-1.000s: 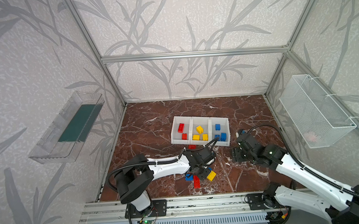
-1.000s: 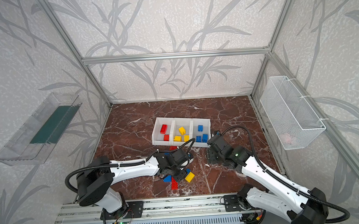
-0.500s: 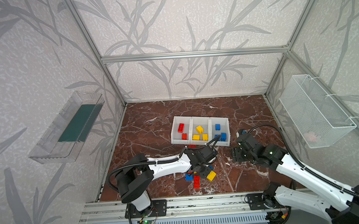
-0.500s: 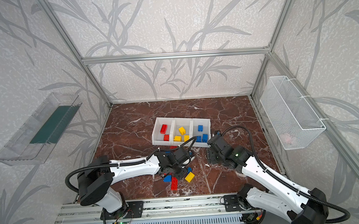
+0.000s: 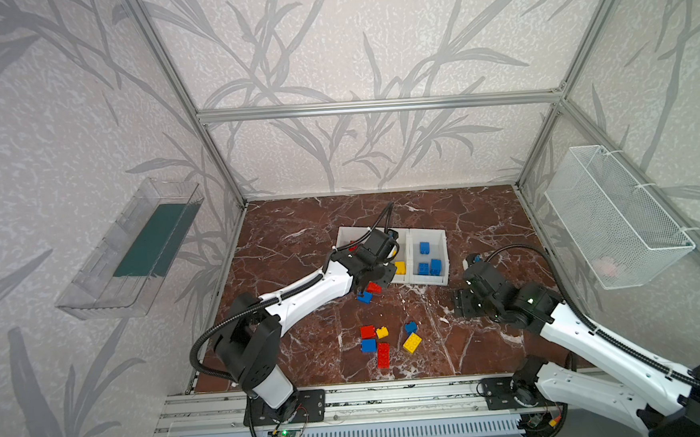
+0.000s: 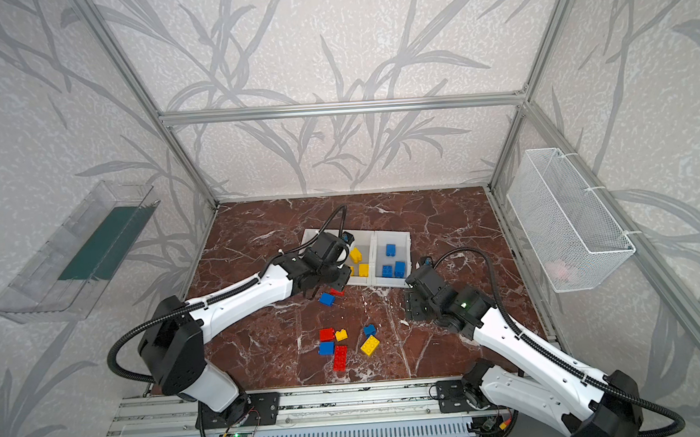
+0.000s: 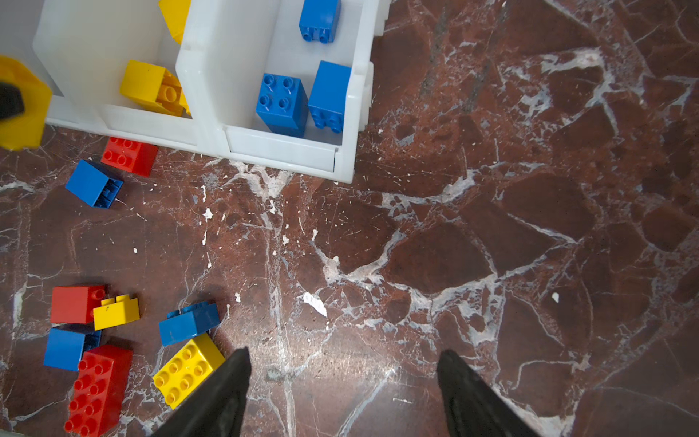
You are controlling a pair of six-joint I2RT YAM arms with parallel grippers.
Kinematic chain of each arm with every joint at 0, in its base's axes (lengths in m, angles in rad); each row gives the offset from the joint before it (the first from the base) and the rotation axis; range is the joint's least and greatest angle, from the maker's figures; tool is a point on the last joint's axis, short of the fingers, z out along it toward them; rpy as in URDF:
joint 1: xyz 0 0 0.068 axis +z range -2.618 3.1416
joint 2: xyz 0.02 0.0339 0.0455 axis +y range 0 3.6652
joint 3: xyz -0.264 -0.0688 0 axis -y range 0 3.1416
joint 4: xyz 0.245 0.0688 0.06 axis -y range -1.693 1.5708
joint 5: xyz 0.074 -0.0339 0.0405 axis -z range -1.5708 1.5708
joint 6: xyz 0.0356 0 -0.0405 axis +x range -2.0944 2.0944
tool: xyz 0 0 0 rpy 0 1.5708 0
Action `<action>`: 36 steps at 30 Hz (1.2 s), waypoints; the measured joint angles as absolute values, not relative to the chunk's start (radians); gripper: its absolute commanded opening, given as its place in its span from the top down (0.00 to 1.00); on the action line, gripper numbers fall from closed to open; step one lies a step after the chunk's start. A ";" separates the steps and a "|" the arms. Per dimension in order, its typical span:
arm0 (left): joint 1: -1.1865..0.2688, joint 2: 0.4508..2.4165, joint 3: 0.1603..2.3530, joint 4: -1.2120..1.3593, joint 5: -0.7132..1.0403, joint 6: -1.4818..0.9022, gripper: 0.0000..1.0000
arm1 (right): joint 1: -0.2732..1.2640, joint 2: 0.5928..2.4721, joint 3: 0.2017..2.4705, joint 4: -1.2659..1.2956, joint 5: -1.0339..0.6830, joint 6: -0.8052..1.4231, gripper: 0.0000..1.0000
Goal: Sort the legos into containers by color
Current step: 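Carry the yellow brick into the middle compartment and open the left gripper, then move the left gripper over the blue brick beside the tray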
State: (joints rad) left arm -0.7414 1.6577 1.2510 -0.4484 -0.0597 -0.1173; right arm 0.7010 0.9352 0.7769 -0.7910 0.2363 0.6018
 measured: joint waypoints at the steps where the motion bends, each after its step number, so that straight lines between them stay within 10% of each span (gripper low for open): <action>1: -0.728 1.685 1.285 -0.445 -0.062 -0.111 0.68 | 0.701 0.929 0.776 -0.792 0.236 0.602 0.22; 8: -0.682 1.840 1.419 -0.443 -0.070 -0.089 0.66 | 0.701 0.881 0.764 -0.800 0.242 0.614 0.22; 16: -0.673 1.889 1.458 -0.448 -0.085 -0.101 0.41 | 0.700 0.871 0.756 -0.814 0.245 0.620 0.22; 36: -0.673 1.687 1.238 -0.418 -0.105 -0.173 0.39 | 0.700 0.907 0.756 -0.813 0.235 0.620 0.22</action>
